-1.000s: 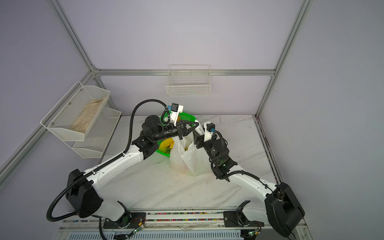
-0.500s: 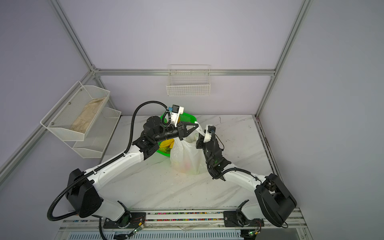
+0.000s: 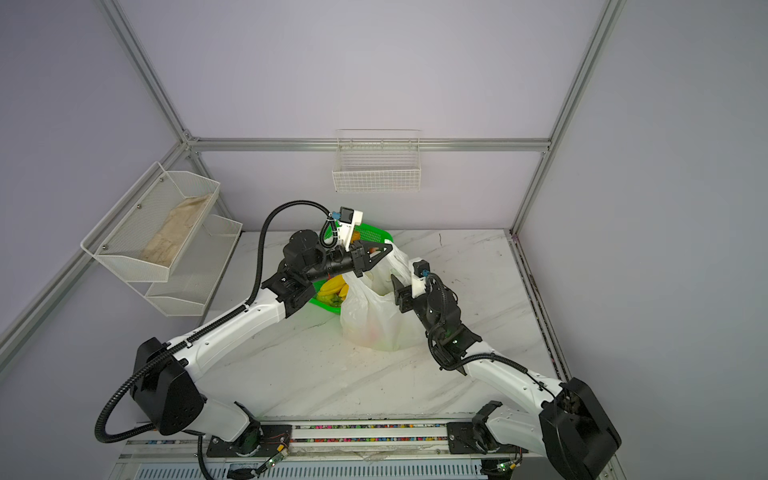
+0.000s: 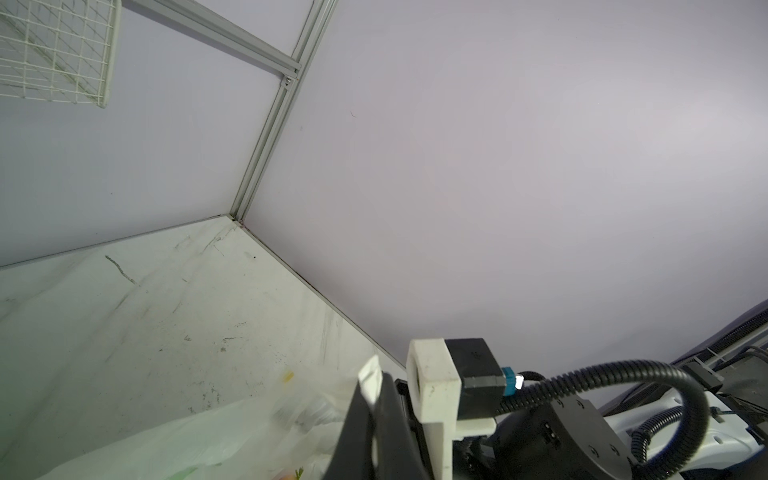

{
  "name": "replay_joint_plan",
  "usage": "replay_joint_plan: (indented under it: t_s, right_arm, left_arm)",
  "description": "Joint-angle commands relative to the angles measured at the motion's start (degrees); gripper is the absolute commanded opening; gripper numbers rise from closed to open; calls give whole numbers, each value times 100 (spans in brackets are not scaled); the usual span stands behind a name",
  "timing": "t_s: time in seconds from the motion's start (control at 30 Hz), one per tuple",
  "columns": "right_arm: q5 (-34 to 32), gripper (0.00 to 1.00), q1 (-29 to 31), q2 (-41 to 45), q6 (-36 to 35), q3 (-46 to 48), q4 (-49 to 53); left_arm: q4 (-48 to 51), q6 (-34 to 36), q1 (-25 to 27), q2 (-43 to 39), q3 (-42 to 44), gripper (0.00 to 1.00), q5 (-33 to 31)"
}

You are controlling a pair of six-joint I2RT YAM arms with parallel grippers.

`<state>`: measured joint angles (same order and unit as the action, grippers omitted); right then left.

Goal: Place the fake fruits into the plastic bag and tie a complex knot

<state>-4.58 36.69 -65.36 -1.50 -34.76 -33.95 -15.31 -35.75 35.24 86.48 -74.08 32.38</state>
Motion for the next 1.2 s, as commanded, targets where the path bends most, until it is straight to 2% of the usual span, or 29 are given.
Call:
replay_joint_plan:
  t_s: [0.0,0.13,0.23,0.37,0.43,0.53,0.67,0.87,0.93,1.17]
  right_arm:
    - [1291,86,-250,183,-401,-224,337]
    - [2482,95,-906,71,-319,-539,475]
    - [3220,96,-1288,-61,-302,-729,452]
    - [4142,94,-1379,-584,-375,-1190,517]
    - [4575,87,-1426,-825,-355,-1340,522]
    - [5172,65,-1536,-1015,-247,-1361,490]
    - [5705,39,-1602,-1059,-52,-1237,431]
    - [6347,10,-1616,-974,233,-996,390]
    - [6418,5,-1616,-928,323,-887,330]
    - [6467,5,-1613,-886,534,-621,175]
  left_arm:
    - [-251,90,-35,-227,70,0,64]
    - [-253,77,-44,-216,52,0,154]
    - [-261,81,-53,-245,60,0,193]
    - [-288,104,-96,-263,85,0,215]
    - [-295,86,-131,-258,70,0,239]
    - [-321,70,-189,-287,77,0,234]
    - [-332,77,-267,-312,63,0,207]
    - [-326,111,-400,-285,61,0,225]
    - [-298,134,-413,-264,61,0,225]
    - [-96,319,-416,-128,-12,0,204]
